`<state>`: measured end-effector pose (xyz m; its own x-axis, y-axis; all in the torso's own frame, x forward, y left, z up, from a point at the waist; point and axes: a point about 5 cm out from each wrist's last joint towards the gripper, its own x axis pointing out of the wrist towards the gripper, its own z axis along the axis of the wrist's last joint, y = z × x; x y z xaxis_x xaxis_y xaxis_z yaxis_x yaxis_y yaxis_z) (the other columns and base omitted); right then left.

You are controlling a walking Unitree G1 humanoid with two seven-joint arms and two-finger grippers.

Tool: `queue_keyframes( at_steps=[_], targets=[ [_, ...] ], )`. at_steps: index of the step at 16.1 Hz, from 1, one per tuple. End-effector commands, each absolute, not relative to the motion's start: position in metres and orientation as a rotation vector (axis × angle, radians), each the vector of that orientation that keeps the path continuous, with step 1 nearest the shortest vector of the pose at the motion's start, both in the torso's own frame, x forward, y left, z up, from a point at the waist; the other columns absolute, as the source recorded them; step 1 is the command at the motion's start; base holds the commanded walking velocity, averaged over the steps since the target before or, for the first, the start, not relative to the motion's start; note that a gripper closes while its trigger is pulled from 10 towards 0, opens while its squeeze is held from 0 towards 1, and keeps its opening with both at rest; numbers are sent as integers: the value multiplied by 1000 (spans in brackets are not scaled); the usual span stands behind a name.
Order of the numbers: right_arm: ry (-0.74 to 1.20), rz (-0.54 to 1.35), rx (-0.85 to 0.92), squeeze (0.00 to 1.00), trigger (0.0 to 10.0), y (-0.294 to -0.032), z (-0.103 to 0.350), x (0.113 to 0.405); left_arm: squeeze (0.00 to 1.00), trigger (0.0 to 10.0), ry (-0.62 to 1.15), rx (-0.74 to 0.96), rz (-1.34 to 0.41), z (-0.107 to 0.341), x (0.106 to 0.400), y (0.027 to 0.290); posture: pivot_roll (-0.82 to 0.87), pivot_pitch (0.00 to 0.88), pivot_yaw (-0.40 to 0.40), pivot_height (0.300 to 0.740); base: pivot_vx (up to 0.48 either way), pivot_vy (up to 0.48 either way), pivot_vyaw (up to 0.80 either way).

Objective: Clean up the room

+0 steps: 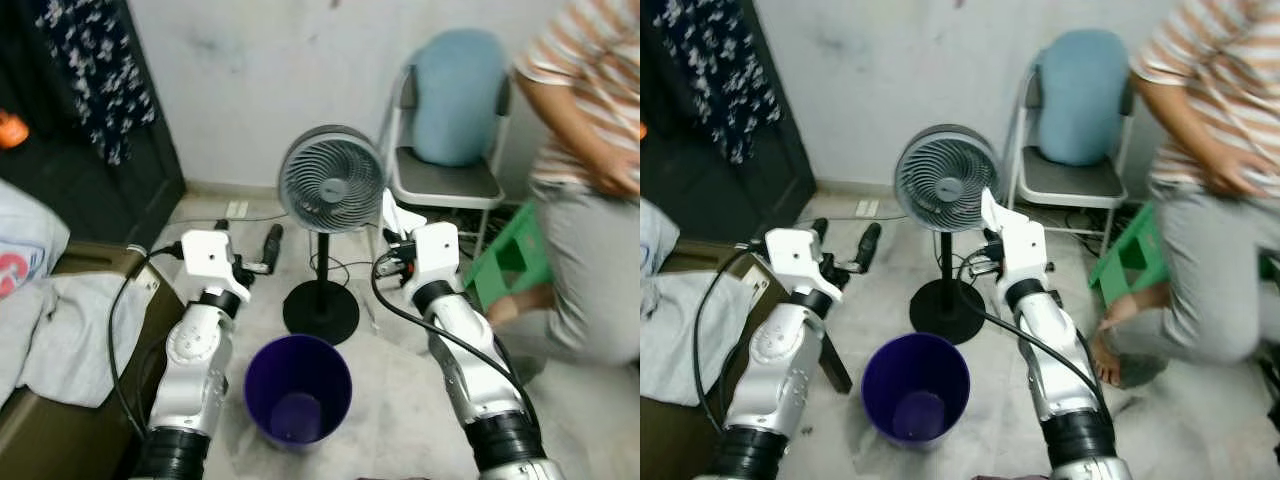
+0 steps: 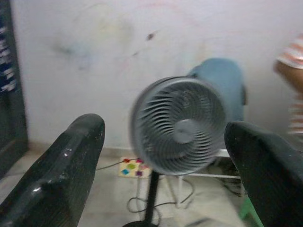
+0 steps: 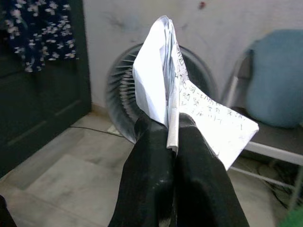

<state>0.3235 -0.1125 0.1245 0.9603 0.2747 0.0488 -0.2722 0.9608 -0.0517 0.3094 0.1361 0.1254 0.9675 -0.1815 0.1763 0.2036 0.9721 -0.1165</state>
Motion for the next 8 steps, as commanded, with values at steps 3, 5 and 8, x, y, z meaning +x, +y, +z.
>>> queue_keyframes(
  at_steps=[3, 5, 8],
  targets=[
    [-81, 304, -45, 0, 10000, -106, 131, 325, 0, 10000, -157, -125, -168, 126, 311, 139, -33, 49, -33, 740, 0, 0, 619],
    [-81, 307, -44, 0, 10000, -106, 130, 324, 0, 10000, -159, -121, -167, 125, 311, 139, -31, 44, -31, 740, 0, 0, 616],
    [-82, 313, -47, 0, 10000, -105, 130, 324, 0, 10000, -158, -116, -162, 125, 311, 140, -29, 43, -32, 740, 0, 0, 800]
  ],
)
